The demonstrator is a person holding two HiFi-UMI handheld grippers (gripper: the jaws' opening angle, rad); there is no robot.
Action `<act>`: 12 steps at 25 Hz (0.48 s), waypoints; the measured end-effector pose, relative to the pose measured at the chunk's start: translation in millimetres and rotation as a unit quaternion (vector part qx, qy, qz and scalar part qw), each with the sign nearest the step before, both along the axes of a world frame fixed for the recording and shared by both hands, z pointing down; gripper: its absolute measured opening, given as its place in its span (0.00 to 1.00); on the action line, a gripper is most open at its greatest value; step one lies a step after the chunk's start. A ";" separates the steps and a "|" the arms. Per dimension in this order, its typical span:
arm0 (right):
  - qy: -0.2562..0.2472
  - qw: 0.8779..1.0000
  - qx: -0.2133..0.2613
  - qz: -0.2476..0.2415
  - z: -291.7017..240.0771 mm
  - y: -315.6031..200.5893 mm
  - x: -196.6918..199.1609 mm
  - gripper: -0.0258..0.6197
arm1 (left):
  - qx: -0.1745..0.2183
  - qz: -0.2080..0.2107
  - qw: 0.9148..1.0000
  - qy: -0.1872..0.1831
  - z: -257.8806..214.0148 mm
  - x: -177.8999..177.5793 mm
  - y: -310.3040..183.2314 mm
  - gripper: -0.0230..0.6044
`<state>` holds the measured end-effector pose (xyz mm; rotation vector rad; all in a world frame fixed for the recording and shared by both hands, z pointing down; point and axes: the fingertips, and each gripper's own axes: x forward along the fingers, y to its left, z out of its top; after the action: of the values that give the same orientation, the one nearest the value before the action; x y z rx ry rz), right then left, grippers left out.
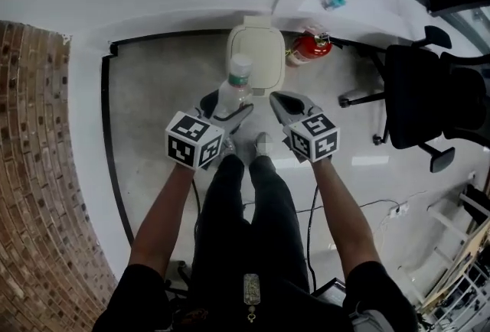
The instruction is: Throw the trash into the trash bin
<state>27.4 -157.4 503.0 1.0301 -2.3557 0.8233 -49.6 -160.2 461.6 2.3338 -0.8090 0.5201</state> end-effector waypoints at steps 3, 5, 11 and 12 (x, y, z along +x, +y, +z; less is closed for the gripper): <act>0.011 1.000 -0.019 -0.008 59.3 -9.1 -1.9 0.04 | -0.008 -0.010 1.000 -0.006 40.7 1.2 -16.7 0.53; 0.021 0.999 -0.032 -0.011 95.4 -6.9 -1.9 0.04 | -0.018 -0.016 1.000 -0.006 66.5 2.1 -18.3 0.53; 0.037 0.997 -0.065 -0.015 182.7 -8.3 -14.6 0.04 | -0.042 -0.024 0.999 -0.016 133.6 -4.5 -22.2 0.53; 0.039 0.997 -0.069 -0.016 192.8 -8.7 -17.6 0.04 | -0.045 -0.024 0.999 -0.017 141.6 -5.9 -22.9 0.53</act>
<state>9.8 -166.1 695.8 0.9479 -2.2108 0.9048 -55.5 -183.1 603.2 2.2226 -0.8390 0.5653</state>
